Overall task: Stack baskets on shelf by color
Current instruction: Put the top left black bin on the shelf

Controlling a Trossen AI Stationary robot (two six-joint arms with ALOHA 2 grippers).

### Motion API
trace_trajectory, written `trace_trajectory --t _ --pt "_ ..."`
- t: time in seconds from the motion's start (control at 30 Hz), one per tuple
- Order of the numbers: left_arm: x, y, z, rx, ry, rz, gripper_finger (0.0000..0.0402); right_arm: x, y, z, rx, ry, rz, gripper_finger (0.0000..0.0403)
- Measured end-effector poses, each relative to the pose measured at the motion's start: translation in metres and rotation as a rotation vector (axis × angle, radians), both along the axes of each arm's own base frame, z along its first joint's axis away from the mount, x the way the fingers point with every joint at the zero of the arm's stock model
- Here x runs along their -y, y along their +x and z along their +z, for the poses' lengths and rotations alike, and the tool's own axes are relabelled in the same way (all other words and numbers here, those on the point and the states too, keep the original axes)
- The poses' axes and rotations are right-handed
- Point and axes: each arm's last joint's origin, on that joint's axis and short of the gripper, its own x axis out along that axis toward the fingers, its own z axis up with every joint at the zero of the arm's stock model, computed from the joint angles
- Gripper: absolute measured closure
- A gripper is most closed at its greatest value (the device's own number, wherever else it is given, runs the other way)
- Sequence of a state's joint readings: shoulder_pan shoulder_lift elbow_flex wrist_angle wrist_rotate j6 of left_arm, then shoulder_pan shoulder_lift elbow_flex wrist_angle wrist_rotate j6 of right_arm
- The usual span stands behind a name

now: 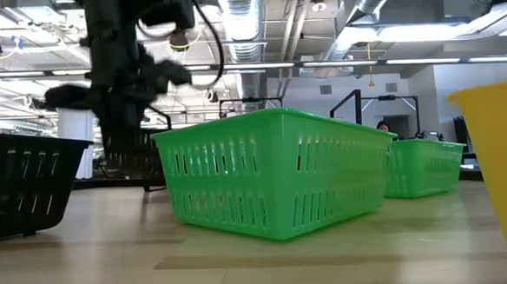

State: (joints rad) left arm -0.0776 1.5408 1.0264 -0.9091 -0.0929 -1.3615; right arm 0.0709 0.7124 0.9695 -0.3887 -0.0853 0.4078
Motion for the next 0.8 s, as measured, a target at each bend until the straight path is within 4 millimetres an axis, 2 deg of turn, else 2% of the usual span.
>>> trace_trajectory --t 0.1,0.27,0.3,0.4,0.53,0.67,0.8 --pt "-0.002 -0.008 0.024 -0.019 0.062 0.008 0.0401 0.001 0.0 0.0 -0.001 -0.004 -0.028 0.029" --pt "-0.005 -0.019 0.066 0.07 0.165 0.024 0.0401 0.003 0.0 0.0 -0.001 -0.039 -0.103 0.0382" --pt "-0.006 -0.02 0.074 0.101 0.186 0.026 0.0401 0.004 0.0 0.0 -0.001 -0.043 -0.127 0.0391" --pt "-0.008 -0.024 0.096 0.182 0.26 0.024 0.0402 0.006 0.0 -0.001 -0.011 -0.054 -0.201 0.0392" --pt "-0.011 -0.02 0.113 0.253 0.342 0.002 0.0401 0.01 -0.001 -0.005 -0.053 -0.081 -0.319 0.0398" --pt "-0.02 -0.014 0.12 0.279 0.378 -0.009 0.0401 0.013 -0.002 -0.008 -0.08 -0.102 -0.422 0.04" --pt "-0.039 -0.009 0.12 0.286 0.405 0.016 0.0401 0.014 -0.002 -0.008 -0.078 -0.104 -0.478 0.04"
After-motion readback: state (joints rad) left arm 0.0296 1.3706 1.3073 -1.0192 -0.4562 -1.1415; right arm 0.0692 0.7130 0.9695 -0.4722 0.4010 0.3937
